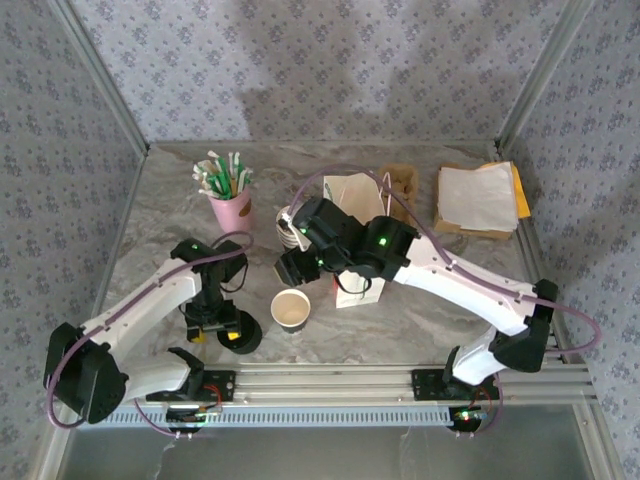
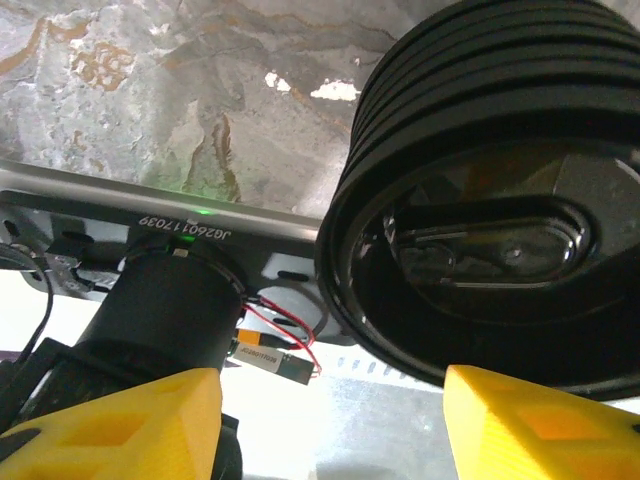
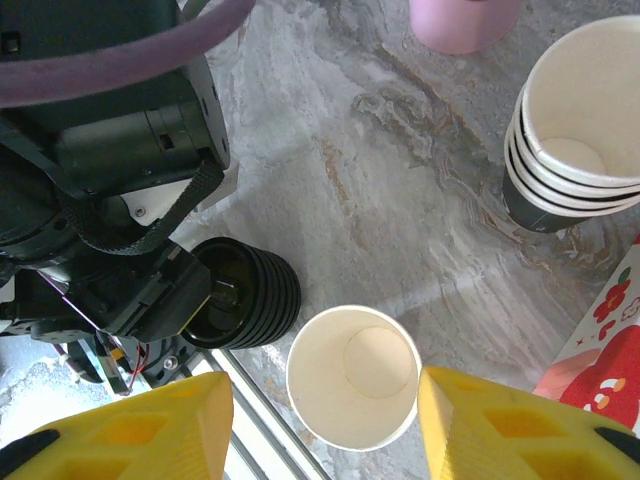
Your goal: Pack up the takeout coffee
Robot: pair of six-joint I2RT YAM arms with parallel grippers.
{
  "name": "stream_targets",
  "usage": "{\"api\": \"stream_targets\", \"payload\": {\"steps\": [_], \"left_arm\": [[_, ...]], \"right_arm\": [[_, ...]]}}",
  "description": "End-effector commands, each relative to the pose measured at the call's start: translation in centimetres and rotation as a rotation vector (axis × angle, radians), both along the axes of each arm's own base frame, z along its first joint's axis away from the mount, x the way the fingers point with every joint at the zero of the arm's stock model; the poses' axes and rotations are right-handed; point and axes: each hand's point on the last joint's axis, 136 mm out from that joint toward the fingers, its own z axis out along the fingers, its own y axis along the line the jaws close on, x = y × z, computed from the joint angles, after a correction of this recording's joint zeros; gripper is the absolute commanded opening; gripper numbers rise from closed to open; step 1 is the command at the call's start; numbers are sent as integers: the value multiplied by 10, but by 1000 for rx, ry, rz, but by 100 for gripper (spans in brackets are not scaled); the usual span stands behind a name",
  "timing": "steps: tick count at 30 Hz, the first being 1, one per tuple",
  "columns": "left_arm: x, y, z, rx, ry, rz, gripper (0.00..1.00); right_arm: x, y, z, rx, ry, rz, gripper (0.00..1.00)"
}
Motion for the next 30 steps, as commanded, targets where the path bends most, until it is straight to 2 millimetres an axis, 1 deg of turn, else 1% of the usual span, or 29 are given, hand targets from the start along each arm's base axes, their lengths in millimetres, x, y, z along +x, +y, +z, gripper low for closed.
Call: {"api": "stream_targets", "payload": {"steps": [1,6,10,15,18,21,23,30], "left_arm": [[4,-7,-3,-23,-3,20,57],[5,-9,-9,-63,3,47,55],[6,-14,-16,-134,-2,110,55],[8,-18,-27,-179,-8,149,51],[12,-23,-30,-206,-25,163,47],[18,-24,-31,-213,-47,161,41],[22,-24,-30,-210,-63,154,39],[38,-21,-24,-193,-125,107,32]], "right_arm": [[1,3,12,36,6,-12,53],[4,2,13,39,0,-29,53],[6,1,17,47,-5,-46,53],[5,-4,22,39,-7,-55,53],[5,-8,22,24,-6,-60,53],[5,-9,21,20,-4,-70,53],[5,-9,20,21,-2,-71,53],[9,3,11,4,20,-62,53]]}}
